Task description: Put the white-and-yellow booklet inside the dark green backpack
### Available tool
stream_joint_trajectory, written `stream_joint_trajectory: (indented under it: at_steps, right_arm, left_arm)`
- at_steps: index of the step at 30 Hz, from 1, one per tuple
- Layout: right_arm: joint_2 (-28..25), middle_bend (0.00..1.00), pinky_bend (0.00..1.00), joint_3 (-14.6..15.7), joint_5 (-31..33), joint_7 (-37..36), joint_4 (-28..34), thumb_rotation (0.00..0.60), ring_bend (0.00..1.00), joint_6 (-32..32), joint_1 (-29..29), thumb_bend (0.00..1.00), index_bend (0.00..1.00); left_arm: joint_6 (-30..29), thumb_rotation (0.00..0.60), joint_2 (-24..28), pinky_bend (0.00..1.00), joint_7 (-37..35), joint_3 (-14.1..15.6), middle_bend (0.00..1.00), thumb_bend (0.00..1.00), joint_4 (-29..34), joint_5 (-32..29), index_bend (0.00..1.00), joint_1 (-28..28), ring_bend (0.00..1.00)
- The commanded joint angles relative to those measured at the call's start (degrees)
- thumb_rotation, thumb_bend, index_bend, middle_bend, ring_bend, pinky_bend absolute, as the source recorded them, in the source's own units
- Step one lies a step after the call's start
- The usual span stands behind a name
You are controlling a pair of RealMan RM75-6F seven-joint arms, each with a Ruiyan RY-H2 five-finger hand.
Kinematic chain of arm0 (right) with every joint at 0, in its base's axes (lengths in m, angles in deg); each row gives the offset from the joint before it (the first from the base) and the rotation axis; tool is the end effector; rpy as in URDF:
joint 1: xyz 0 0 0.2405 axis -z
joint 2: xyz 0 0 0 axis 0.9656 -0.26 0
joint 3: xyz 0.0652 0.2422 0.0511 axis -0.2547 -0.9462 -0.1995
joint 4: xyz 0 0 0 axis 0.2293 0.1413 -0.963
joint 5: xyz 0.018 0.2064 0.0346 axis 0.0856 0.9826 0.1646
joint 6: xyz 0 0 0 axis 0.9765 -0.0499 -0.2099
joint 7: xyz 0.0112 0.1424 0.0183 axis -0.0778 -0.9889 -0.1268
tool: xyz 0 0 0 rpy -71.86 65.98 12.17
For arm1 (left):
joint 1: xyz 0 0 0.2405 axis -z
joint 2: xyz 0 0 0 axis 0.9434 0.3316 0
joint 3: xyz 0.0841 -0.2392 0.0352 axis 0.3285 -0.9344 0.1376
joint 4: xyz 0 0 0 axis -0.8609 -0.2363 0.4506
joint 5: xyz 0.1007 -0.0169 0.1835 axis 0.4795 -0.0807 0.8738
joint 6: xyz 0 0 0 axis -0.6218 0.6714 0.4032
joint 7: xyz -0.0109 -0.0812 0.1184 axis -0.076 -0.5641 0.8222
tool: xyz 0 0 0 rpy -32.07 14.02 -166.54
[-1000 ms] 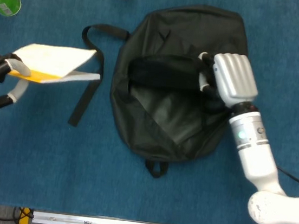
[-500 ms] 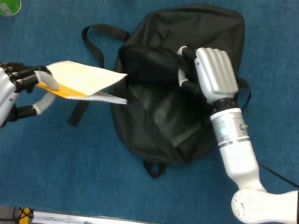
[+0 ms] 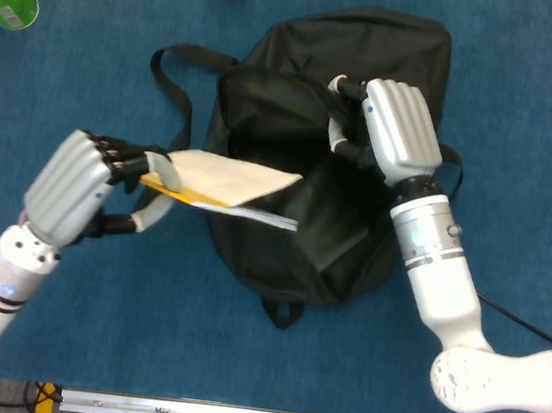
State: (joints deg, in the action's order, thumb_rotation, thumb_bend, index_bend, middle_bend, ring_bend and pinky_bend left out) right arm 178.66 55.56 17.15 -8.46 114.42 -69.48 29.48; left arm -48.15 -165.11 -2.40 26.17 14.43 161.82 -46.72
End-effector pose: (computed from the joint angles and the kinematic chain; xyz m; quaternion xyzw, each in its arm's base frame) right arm -0.0249 -0.3132 -0.0119 0.5823 -0.5249 0.5161 0.3450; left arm -0.1829 0.2362 0.0640 -0.6209 -0.3544 -0.6546 0.2457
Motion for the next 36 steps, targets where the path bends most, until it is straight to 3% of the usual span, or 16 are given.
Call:
stream_joint_trajectory:
  at_steps: [1, 9, 18, 25, 36]
  right_arm:
    - [-0.38, 0.70, 0.91, -0.12, 0.32, -0.33, 0.75, 0.600, 0.62, 0.24, -0.05, 0.64, 0.79]
    - [-0.88, 0.70, 0.91, -1.06, 0.90, -1.60, 2.29, 0.600, 0.62, -0.02, -0.29, 0.64, 0.79]
    - [-1.63, 0.70, 0.91, -2.11, 2.29, -3.68, 3.74, 0.600, 0.62, 0.15, -0.33, 0.63, 0.79]
    - [-2.38, 0.70, 0.91, -2.38, 3.18, -4.32, 4.87, 0.600, 0.62, 0.33, -0.58, 0.63, 0.79]
    - [-3.72, 0.70, 0.91, -2.28, 3.84, -5.20, 6.21, 0.600, 0.62, 0.10, -0.63, 0.63, 0.79]
  left_arm:
    - [1.82, 0.600, -1.73, 0.84, 0.82, -0.82, 0.80, 0.47, 1.03, -0.77, 0.71, 1.41, 0.73]
    - [3.91, 0.600, -4.84, 0.84, 1.36, -4.02, 0.80, 0.47, 4.37, -2.56, 0.71, 4.43, 0.73]
    - [5.64, 0.600, -11.19, 0.84, -0.82, -6.79, 0.80, 0.47, 6.42, -9.35, 0.71, 5.29, 0.73]
    - [3.24, 0.600, -18.73, 0.84, 4.15, -6.64, 0.80, 0.47, -1.55, -6.60, 0.71, 6.17, 0.73]
    - [-3.96, 0.600, -26.51, 0.84, 11.21, -4.91, 0.80, 0.47, -21.04, 0.92, 0.71, 7.47, 0.73]
